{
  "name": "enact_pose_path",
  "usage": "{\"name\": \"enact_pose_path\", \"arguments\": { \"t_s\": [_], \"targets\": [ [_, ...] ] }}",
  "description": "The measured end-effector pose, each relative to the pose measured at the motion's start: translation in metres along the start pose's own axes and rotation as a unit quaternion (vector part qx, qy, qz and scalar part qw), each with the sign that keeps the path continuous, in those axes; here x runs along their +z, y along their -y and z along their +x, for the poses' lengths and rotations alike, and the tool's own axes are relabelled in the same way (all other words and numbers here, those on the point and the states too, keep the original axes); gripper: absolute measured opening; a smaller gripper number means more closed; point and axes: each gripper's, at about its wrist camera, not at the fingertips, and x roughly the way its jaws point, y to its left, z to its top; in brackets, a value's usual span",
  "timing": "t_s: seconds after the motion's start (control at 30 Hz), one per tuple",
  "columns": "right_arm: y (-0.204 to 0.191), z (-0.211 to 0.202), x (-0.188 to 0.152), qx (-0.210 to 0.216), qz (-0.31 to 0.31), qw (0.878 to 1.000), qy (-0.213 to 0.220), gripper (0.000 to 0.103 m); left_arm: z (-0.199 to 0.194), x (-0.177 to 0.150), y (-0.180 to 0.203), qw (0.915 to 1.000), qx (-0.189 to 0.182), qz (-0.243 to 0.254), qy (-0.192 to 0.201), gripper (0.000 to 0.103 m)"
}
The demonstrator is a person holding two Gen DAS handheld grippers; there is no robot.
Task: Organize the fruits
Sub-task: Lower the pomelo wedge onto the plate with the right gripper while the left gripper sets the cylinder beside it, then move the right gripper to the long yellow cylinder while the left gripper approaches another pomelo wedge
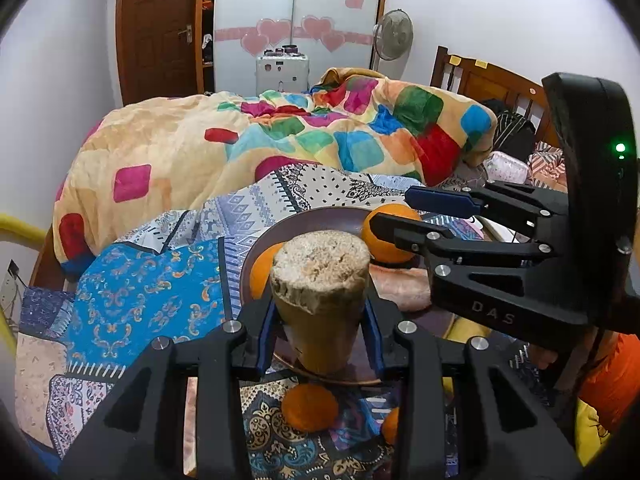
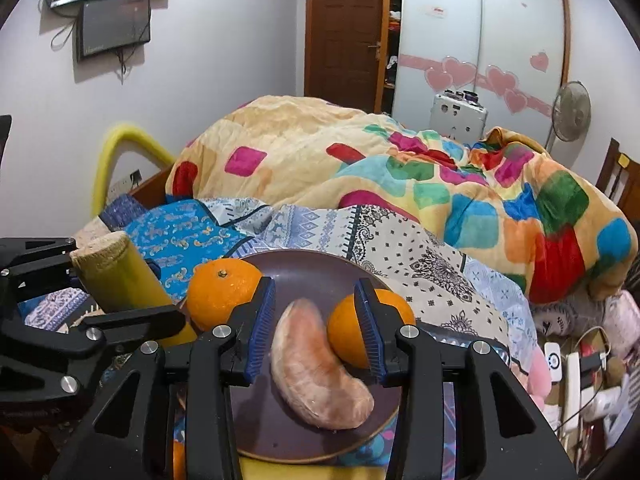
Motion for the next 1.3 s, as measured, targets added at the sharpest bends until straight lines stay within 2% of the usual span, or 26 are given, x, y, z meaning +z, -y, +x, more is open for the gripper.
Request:
{"name": "enact_pose_path", "arguments": {
  "t_s": [0.23, 0.4, 0.63, 0.77, 0.9, 1.0, 1.17, 1.27, 1.3],
  "targets": [
    [0.009, -0.005, -0.008, -0.003, 0.009, 1.0, 0.001, 0.038, 0.014, 0.004, 0.001, 0.9999, -0.009, -0.001, -0.013, 0.037],
    [0.02, -0.014, -0.021, -0.02, 0.006, 1.0, 0.0, 0.038, 0.027, 0.009, 0.013, 0.9996, 0.0, 0.017, -0.024, 0.037],
    [0.035, -0.025, -0.035, -0.021, 0.016, 1.0, -0.003, 0.039, 0.041, 0.021, 0.028, 0.9991, 0.008, 0.028, -0.032, 0.037],
    [0.039, -0.029, -0.041, -0.023, 0.019, 1.0, -0.004, 0.046, 0.039, 0.021, 0.027, 0.9992, 0.007, 0.023, -0.032, 0.039],
    [0.038, -0.034, -0.047, -0.023, 0.017, 1.0, -0.004, 0.051, 0.029, 0.02, 0.025, 0.9995, 0.011, 0.019, -0.024, 0.052],
    [0.034, -0.04, -0.052, -0.017, 0.018, 1.0, -0.002, 0.06, 0.017, 0.02, 0.023, 0.9996, 0.018, 0.018, -0.015, 0.052],
    [0.019, -0.047, -0.059, -0.005, 0.008, 1.0, -0.004, 0.062, -0.005, 0.012, 0.016, 0.9996, 0.024, 0.015, -0.005, 0.053],
    [0.009, -0.048, -0.063, 0.007, 0.006, 1.0, -0.005, 0.072, -0.019, 0.001, 0.008, 0.9994, 0.034, 0.012, -0.005, 0.054],
    [0.006, -0.048, -0.064, 0.008, 0.005, 1.0, -0.005, 0.073, -0.023, -0.003, 0.005, 0.9992, 0.037, 0.012, -0.006, 0.054]
  ]
}}
